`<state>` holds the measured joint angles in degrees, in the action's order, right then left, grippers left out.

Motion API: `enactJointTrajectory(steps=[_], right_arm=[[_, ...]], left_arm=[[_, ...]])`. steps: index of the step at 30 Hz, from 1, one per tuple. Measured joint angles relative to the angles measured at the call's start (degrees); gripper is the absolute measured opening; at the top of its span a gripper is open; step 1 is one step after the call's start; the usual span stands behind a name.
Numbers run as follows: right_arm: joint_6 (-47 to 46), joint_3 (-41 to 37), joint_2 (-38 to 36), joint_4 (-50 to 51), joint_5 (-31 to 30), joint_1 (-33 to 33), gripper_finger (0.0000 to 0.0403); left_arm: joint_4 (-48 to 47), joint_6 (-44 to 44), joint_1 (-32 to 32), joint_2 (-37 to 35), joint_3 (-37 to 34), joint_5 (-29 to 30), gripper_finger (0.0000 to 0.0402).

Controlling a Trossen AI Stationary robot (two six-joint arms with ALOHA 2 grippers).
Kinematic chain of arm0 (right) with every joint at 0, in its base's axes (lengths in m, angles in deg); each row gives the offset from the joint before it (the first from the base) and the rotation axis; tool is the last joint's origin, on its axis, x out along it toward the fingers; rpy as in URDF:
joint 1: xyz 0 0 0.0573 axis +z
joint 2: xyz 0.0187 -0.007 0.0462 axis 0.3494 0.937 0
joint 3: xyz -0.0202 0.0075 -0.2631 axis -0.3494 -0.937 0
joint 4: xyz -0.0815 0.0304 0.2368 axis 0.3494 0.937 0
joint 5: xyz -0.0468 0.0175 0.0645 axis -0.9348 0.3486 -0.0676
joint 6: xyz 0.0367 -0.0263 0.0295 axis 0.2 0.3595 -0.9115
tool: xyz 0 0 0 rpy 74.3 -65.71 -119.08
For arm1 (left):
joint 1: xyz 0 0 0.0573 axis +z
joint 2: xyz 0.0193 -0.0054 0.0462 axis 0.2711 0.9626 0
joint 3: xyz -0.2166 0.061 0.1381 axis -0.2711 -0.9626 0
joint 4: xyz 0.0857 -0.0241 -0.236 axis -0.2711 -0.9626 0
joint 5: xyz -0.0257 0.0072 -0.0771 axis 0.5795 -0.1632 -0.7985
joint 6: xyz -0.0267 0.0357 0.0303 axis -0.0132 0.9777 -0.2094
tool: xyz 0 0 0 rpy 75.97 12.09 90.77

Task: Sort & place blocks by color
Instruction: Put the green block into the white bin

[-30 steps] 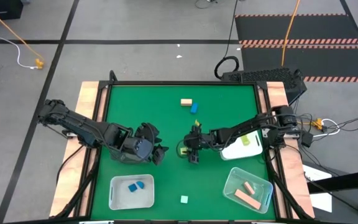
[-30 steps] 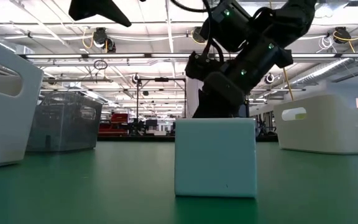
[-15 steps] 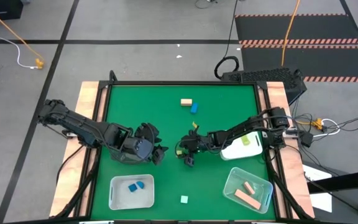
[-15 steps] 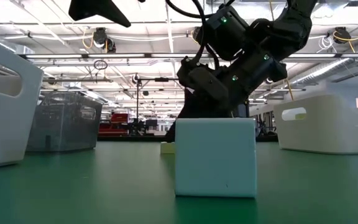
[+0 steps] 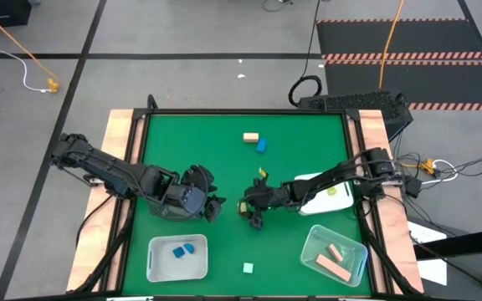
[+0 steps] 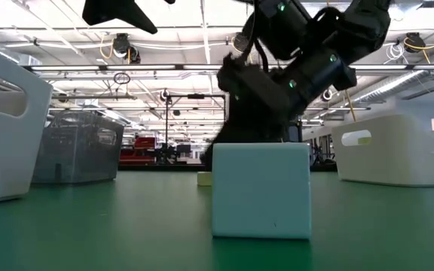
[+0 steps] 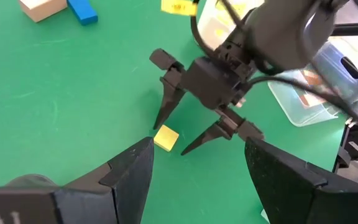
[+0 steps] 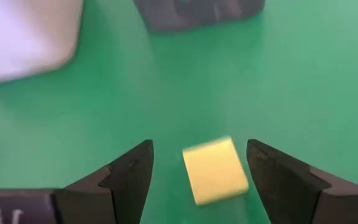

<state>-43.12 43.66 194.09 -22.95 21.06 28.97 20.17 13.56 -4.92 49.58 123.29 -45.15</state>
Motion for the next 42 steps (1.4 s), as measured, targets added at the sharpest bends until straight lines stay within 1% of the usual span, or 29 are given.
enactJointTrajectory(steps=[3, 8, 11, 14, 16, 19, 20, 24, 29, 42], right_arm=[[0.8, 0.0, 1.7, 0.6, -0.1, 0.0, 0.0251], [0.8, 0.1, 4.1, -1.3, -0.9, -0.1, 0.0251], [0.7, 0.2, 4.4, -1.7, -1.0, -0.1, 0.0247], [0.7, 0.2, 4.5, -2.0, -1.8, 0.3, 0.022], [0.8, 0.1, 4.3, -1.8, -3.1, 0.7, 0.0188], [0.8, 0.1, 4.3, -1.3, -3.8, 0.9, 0.0127], [0.9, 0.1, 4.2, -1.0, -3.8, 0.9, 0.0117], [0.4, 0.1, 4.1, -0.8, -3.6, 0.9, 0.0117], [-1.7, -0.2, 0.6, 0.9, -2.0, 1.0, 0.0117], [-0.8, 0.0, -16.3, -0.9, -3.2, 1.0, 0.0117]], left_arm=[[0.0, 0.1, 0.0, 0.0, 0.0, 0.0, 0.0251], [0.0, 0.1, 0.0, 0.0, 0.0, 0.0, 0.0251], [0.0, -0.2, 0.0, 0.0, 0.0, 0.0, 0.0251], [0.1, -0.3, 0.0, 0.0, 0.0, 0.0, 0.0251], [0.1, -0.3, 0.0, 0.0, 0.0, 0.0, 0.0251], [0.1, -0.4, 0.0, 0.0, 0.0, 0.0, 0.0251], [0.1, -0.4, 0.0, 0.0, 0.0, 0.0, 0.0251], [0.1, -0.4, 0.0, 0.0, 0.0, 0.0, 0.0251], [0.1, -0.4, 0.0, 0.0, 0.0, 0.0, 0.0251], [0.2, 0.7, 0.0, 0.0, 0.0, 0.0, 0.0251]])
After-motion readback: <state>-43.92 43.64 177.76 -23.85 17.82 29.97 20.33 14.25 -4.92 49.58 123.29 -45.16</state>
